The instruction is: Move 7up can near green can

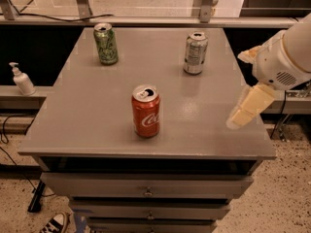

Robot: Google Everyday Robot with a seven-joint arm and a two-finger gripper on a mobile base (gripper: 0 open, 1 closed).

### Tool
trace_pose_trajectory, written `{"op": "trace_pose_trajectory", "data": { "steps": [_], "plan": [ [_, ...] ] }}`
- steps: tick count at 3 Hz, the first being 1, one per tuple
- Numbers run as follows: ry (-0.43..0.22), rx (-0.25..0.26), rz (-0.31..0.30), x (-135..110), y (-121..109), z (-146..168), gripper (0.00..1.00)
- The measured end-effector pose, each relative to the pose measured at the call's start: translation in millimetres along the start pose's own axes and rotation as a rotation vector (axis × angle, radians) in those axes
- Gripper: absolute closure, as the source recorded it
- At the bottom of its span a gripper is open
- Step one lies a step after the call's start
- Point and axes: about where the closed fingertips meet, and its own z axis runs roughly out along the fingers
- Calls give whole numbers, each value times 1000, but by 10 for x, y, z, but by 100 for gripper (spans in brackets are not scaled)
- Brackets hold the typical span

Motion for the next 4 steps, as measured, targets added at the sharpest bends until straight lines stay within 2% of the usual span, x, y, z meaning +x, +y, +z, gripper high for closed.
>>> {"op": "trace_pose_trajectory", "data": {
  "steps": [1,2,3,4],
  "plan": [
    [-79,48,17,-66,-331,378,0],
    [-81,48,14,-71,-330,379,0],
    [-149,89,51,-78,-568,445,0],
    [-257,165,106,-134,-991,537,0]
  ]
}}
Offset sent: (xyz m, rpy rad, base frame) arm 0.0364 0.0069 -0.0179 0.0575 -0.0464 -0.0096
